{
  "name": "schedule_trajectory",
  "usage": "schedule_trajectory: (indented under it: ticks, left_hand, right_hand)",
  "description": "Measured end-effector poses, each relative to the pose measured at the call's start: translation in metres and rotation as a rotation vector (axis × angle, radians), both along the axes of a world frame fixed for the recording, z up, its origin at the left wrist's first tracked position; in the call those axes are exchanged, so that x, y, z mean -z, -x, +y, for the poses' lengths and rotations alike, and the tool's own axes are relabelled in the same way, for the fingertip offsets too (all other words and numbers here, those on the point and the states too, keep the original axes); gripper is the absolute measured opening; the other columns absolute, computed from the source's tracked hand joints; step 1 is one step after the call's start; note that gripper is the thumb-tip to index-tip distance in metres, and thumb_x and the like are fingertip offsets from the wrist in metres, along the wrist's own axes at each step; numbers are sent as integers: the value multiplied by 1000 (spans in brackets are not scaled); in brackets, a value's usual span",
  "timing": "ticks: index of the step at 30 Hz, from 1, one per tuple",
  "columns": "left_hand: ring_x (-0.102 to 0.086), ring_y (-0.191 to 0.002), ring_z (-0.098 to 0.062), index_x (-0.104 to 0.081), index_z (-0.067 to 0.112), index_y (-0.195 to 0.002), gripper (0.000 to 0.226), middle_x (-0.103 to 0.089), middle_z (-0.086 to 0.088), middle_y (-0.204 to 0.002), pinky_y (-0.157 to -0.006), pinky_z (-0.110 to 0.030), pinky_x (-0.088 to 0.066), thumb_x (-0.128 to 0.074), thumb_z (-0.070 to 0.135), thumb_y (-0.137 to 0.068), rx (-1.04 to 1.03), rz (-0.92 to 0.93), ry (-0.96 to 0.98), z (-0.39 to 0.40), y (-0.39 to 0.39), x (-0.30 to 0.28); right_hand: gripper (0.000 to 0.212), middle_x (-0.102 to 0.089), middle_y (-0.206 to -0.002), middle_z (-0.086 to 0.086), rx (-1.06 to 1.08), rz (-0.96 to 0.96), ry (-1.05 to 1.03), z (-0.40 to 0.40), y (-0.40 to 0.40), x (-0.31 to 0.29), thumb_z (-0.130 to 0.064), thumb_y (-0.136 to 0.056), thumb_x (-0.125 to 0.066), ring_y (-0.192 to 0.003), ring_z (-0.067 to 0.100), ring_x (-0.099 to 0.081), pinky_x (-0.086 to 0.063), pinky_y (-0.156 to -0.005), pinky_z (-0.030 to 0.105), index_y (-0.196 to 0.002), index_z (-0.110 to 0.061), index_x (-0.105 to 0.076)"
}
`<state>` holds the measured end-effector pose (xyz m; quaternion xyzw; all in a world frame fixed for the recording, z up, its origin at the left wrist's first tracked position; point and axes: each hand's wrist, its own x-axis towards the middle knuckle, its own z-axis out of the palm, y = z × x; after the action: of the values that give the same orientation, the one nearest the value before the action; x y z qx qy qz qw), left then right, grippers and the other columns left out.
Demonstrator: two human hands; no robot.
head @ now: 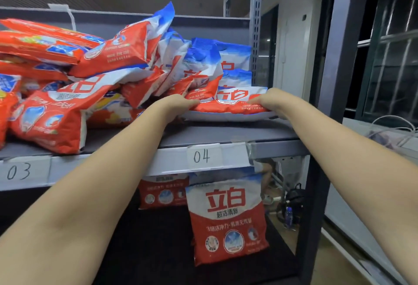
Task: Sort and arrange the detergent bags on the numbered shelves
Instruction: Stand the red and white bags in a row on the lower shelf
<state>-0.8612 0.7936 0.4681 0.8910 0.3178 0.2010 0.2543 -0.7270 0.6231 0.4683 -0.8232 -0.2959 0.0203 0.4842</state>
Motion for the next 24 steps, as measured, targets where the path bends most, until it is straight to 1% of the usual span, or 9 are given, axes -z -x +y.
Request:
schedule_trajectory:
  ticks: [3,5,8,12,15,17,19,22,24]
  left_hand:
    - [-50,-108,-28,-47,1,-133,61,-49,-15,-134,-84,-29,-35,-50,48,-93,12,-81,43,-2,10,0]
    - [-56,-92,-27,-54,3,-120,58,-59,-12,-111,-84,-33,-46,-54,52,-89,41,-131,126,-4,19,2]
    - [-54,-67,-16,-58,9,-95,43,-55,-5,-81,-60,-25,-49,-57,51,-88,82,-220,185,-17,40,3]
    - [-48,-57,-11,-60,11,-79,40,-51,-2,-70,-47,-17,-41,-54,48,-91,173,-336,96,-49,83,4]
    - [-47,-52,-9,-64,13,-84,37,-53,3,-71,-44,-10,-39,-51,46,-93,212,-423,-23,-74,122,14]
    - [-51,-57,-6,-64,15,-90,29,-58,7,-78,-41,-6,-38,-53,43,-93,248,-531,-3,-92,148,29]
    - [-58,-69,-5,-64,17,-92,26,-63,6,-86,-49,-8,-44,-60,42,-89,295,-625,127,-103,173,49]
    - [-67,-89,-11,-63,22,-96,40,-71,3,-97,-77,-26,-52,-74,51,-70,357,-664,469,-108,201,90]
    - [-70,-89,-15,-60,18,-104,52,-71,-2,-102,-79,-35,-55,-71,47,-64,386,-672,702,-106,214,122]
  right_hand:
    - [32,-63,-94,5,1,-13,-77,-7,11,-5,-17,-87,-65,-70,13,-56,-38,-54,21,-115,-8,-55]
    - [27,-59,-92,3,1,-42,-142,-18,22,-5,-14,-87,-64,-63,7,-53,-38,-53,18,-112,-10,-53]
    - [29,-64,-98,7,-10,-80,-234,-38,42,-2,-12,-87,-62,-63,5,-55,-43,-51,15,-115,-5,-59]
    - [16,-64,-78,4,10,-152,-296,-75,76,11,-17,-87,-60,-60,7,-60,-46,-58,20,-98,-6,-66]
    - [18,-67,-80,8,53,-256,-378,-101,106,31,-26,-85,-62,-70,15,-60,-46,-70,34,-83,-8,-65]
    - [13,-64,-77,-3,62,-285,-474,-115,132,50,-29,-87,-63,-66,5,-59,-46,-65,29,-78,-18,-62]
    - [11,-63,-75,-9,58,-315,-555,-126,162,69,-33,-85,-63,-61,-4,-57,-46,-60,20,-77,-26,-59]
    - [12,-63,-64,-15,35,-329,-621,-139,209,104,-27,-88,-63,-55,-7,-55,-41,-52,8,-77,-27,-58]
    - [14,-61,-62,-22,50,-342,-625,-144,236,133,-26,-88,-64,-55,-6,-54,-38,-51,6,-75,-31,-59]
